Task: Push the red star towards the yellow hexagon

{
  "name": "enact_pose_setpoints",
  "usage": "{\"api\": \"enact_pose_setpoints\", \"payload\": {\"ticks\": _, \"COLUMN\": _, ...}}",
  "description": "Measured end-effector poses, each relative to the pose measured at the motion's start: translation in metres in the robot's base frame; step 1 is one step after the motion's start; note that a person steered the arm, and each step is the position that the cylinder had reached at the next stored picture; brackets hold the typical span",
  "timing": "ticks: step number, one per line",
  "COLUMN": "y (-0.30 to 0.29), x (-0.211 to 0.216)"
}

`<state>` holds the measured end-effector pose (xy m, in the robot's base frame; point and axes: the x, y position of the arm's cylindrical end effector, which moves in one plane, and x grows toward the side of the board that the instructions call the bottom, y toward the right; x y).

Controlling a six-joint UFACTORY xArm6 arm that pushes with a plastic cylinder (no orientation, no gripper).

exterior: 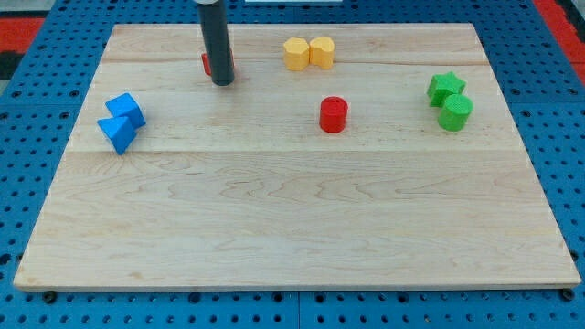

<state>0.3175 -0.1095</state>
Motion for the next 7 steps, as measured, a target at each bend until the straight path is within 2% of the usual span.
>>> {"api": "enact_pose_setpoints", "payload": {"ticks": 3, "y": -0.066, "x": -0.011}}
{"api": "enact_pose_setpoints", "payload": {"ticks": 5, "y": -0.025, "x": -0.045}}
{"api": "enact_pose_setpoints", "payload": {"ticks": 7, "y": -0.014, "x": -0.053}}
